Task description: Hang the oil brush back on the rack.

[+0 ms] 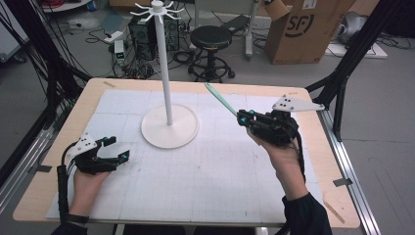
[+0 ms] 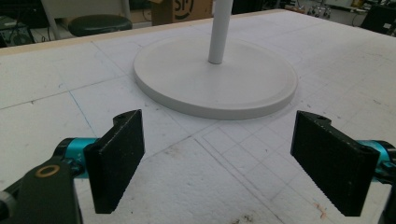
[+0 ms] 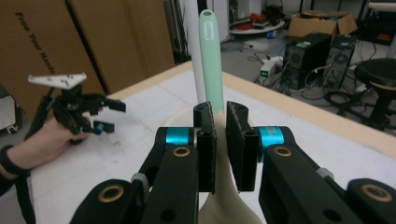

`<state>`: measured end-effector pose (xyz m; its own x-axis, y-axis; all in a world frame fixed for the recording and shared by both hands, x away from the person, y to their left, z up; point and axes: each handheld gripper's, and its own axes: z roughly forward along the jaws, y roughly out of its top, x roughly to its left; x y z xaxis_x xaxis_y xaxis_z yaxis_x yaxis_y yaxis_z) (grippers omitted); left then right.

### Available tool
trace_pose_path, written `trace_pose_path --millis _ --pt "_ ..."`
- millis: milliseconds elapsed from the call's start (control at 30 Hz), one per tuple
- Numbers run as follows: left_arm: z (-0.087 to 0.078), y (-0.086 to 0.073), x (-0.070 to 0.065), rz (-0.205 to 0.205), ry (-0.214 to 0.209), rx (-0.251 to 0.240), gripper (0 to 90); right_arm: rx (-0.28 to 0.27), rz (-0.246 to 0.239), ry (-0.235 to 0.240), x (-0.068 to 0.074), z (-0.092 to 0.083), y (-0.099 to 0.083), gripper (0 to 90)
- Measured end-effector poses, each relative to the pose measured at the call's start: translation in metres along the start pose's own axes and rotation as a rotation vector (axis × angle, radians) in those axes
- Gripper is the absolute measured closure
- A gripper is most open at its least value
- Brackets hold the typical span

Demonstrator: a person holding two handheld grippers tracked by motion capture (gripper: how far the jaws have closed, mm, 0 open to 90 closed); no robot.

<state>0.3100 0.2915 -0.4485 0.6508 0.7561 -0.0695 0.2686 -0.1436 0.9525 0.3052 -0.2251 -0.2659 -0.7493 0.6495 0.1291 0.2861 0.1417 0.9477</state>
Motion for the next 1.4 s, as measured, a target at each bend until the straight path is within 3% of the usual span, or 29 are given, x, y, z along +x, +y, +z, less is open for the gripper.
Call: trace_pose_path --millis 333,667,1000,1400 --pt "0.0 0.0 0.0 0.003 -0.004 0.002 18.2 -0.046 -0.022 0.036 0.001 0.006 0.04 82.8" --pt "0.0 0.0 -0.001 0.004 -0.004 0.002 18.2 -0.053 -0.052 0.051 0.002 0.01 0.075 82.8" --pt "0.0 0.0 -0.001 0.01 -0.004 0.002 18.3 -0.052 -0.078 0.076 0.003 0.016 0.101 82.8" --pt "0.0 0.0 -0.001 0.017 -0.004 0.006 18.3 -0.078 -0.1 0.067 0.007 0.022 0.13 82.8"
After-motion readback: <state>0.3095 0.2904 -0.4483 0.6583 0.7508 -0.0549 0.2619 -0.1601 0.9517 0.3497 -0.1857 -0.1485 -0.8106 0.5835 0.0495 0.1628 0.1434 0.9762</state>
